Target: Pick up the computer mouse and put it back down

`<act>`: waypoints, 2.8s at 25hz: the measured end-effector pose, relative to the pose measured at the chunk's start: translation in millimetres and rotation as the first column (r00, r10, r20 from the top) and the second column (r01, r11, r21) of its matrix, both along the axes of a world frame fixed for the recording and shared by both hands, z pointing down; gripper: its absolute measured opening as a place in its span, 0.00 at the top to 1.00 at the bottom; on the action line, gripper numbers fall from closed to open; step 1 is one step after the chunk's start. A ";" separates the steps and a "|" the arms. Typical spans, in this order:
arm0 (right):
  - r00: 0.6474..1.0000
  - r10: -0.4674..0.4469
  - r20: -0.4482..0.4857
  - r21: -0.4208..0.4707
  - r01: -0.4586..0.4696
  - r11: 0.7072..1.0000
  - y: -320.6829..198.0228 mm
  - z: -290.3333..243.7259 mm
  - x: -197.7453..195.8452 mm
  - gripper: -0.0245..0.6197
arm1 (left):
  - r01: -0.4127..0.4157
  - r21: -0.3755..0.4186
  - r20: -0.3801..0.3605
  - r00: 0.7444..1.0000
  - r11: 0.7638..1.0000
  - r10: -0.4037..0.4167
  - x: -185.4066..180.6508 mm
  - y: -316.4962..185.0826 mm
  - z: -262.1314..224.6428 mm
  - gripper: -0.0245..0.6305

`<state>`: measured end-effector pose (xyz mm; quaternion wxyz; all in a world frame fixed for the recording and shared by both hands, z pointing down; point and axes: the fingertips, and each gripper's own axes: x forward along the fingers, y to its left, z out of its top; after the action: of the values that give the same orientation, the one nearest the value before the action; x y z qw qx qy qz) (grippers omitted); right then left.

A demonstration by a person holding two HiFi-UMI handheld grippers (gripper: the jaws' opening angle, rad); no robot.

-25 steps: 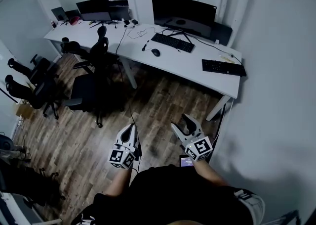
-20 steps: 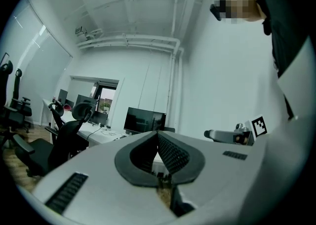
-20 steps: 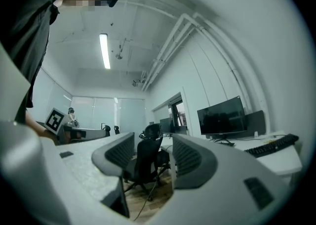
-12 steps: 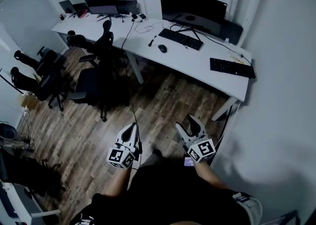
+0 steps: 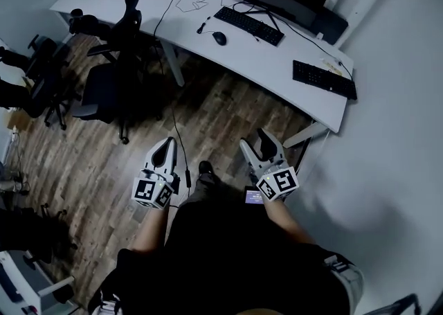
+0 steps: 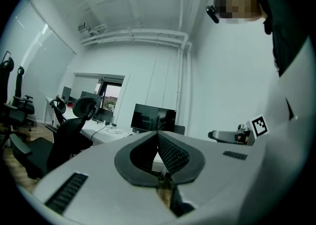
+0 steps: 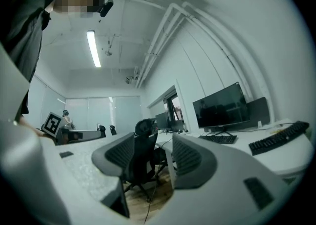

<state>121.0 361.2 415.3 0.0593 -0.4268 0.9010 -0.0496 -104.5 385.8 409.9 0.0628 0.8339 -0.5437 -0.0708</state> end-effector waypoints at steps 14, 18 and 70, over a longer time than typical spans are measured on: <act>0.993 0.005 -0.117 0.039 0.000 0.999 -191.7 -36.4 -78.1 0.59 | -0.026 0.045 0.000 1.000 0.999 0.027 -78.8 -203.6 -12.6 0.97; 0.990 0.066 -0.124 0.014 -0.065 0.998 -223.4 -31.3 -73.3 0.59 | -0.053 0.002 -0.038 0.998 0.999 0.053 -90.2 -242.3 2.9 0.97; 0.940 -0.040 -0.340 -0.461 -0.130 0.878 -666.7 233.9 -127.1 0.45 | -0.259 -0.311 -0.062 0.966 0.915 0.252 -36.6 -705.3 150.9 0.97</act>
<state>-6.1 -305.5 649.1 -0.2025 -0.4514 0.8471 -0.1940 -141.1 -319.6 560.7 0.2100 0.8761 -0.4337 0.0174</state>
